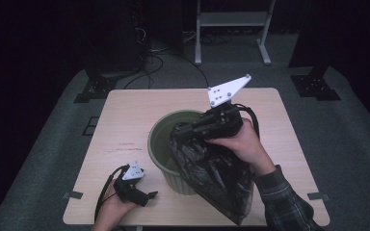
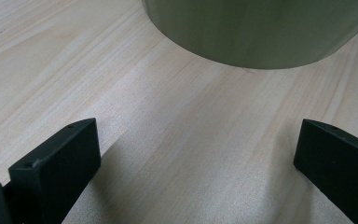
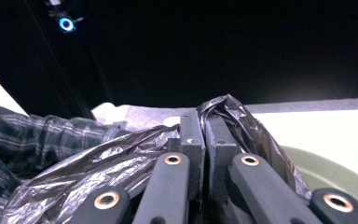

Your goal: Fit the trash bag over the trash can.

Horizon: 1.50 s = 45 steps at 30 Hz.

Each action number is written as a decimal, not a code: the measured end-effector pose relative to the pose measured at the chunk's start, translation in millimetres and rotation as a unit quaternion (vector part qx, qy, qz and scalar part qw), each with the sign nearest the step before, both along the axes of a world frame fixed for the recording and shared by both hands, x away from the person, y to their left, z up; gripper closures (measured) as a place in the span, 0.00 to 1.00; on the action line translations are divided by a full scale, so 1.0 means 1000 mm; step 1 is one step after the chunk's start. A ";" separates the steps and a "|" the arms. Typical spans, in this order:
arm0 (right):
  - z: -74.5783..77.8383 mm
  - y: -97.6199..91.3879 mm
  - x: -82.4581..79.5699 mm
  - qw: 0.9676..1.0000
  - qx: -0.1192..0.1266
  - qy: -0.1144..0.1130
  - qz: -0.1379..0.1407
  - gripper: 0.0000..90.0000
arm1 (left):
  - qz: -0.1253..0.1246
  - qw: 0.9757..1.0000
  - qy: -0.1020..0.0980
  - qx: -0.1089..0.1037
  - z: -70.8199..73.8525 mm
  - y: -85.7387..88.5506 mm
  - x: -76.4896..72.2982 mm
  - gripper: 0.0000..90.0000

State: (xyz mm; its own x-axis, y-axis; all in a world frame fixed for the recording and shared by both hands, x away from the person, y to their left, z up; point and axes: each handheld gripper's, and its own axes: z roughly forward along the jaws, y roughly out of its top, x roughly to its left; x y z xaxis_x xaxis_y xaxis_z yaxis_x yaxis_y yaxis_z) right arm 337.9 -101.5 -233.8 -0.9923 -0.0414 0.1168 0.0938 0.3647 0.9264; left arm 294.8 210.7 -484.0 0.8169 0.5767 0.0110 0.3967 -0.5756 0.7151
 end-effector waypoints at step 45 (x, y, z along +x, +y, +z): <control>-0.036 0.035 0.037 0.996 -0.062 0.039 -0.047 0.81 | -0.005 1.000 0.000 0.001 0.000 0.000 0.000 0.00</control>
State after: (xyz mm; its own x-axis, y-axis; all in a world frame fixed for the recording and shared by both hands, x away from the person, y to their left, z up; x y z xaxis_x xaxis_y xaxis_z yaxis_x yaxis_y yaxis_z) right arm 374.8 -66.0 -269.9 -0.9787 0.0704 0.1931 0.2035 0.4623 0.8631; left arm 294.5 210.6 -483.9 0.8227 0.5683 0.0123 0.3907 -0.5811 0.7139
